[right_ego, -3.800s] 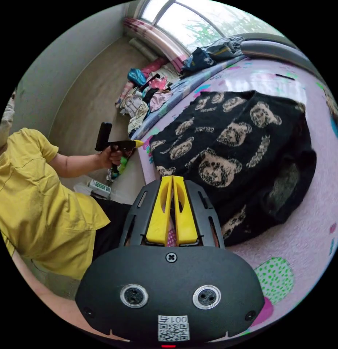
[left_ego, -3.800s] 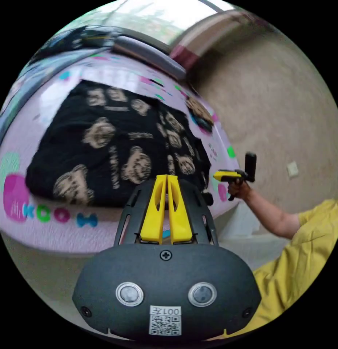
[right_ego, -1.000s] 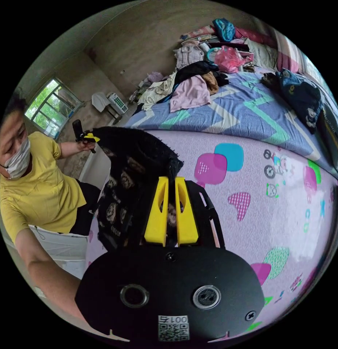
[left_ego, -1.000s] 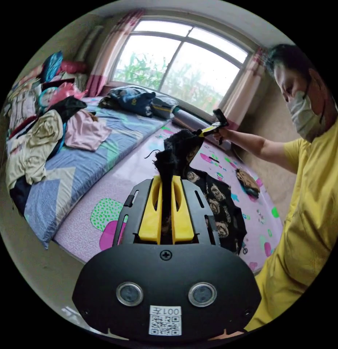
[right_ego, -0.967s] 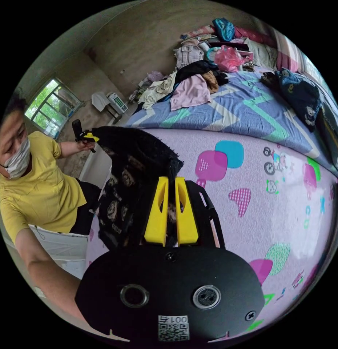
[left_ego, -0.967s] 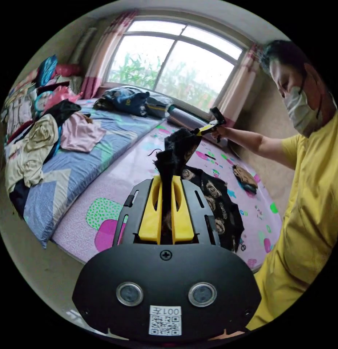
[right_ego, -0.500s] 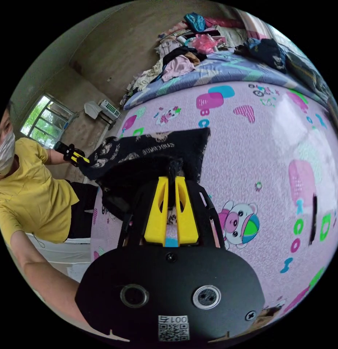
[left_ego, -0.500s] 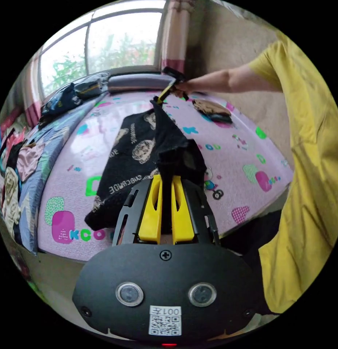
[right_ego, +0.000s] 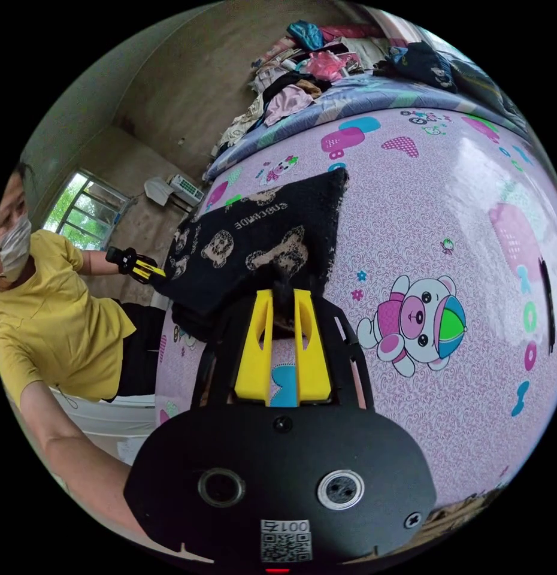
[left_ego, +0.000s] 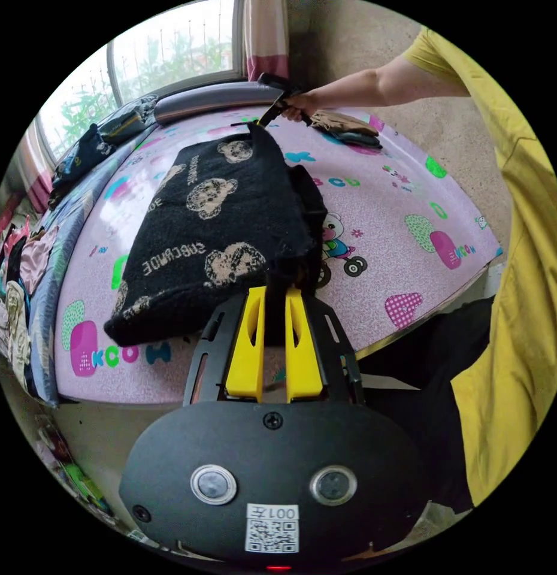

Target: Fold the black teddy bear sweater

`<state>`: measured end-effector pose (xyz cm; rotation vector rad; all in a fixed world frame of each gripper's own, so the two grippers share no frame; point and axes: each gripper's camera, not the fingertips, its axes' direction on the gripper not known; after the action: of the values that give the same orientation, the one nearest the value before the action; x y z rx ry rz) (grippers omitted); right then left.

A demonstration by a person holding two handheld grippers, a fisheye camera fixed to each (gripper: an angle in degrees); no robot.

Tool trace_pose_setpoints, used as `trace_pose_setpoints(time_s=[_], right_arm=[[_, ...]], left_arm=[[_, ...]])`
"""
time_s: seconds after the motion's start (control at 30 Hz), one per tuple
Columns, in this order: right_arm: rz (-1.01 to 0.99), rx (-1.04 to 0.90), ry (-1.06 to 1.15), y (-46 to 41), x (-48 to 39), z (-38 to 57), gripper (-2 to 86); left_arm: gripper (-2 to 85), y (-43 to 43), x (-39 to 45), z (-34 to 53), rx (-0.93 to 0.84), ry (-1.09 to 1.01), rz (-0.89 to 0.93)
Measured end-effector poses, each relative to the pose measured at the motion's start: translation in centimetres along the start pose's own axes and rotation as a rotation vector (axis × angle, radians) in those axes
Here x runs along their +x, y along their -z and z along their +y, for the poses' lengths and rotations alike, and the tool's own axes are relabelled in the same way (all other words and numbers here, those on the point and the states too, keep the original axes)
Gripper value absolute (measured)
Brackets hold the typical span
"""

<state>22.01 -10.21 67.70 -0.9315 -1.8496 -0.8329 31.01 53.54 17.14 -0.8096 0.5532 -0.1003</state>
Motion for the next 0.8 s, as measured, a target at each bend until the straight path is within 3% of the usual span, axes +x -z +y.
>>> trace_pose_setpoints(time_s=[0.17,0.33,0.5,0.6,0.8], right_arm=[[0.034,0.072,0.007,2.9,-0.8,1.4,2.5],[0.075,0.164,0.024,2.4,-1.7,0.4,1.8],[0.127,0.143,0.042,-0.1,-2.4,0.3,1.4],[0.135,0.206,0.069,1.6,-2.6,2.1,1.2],[0.050,0.508,0.020,5.1,-1.2,5.6,0.6]], left_arm=[[-1.4,3.6,0.2,1.1,-0.048,0.094,-0.007],[-1.5,6.5,-3.6,-3.7,0.150,0.200,-0.006],[-1.5,3.5,-8.3,-9.6,0.165,0.045,-0.013],[-1.5,2.2,-11.4,-11.6,0.131,-0.020,0.072],[-1.5,1.2,-15.7,-14.7,0.054,-0.119,0.188]])
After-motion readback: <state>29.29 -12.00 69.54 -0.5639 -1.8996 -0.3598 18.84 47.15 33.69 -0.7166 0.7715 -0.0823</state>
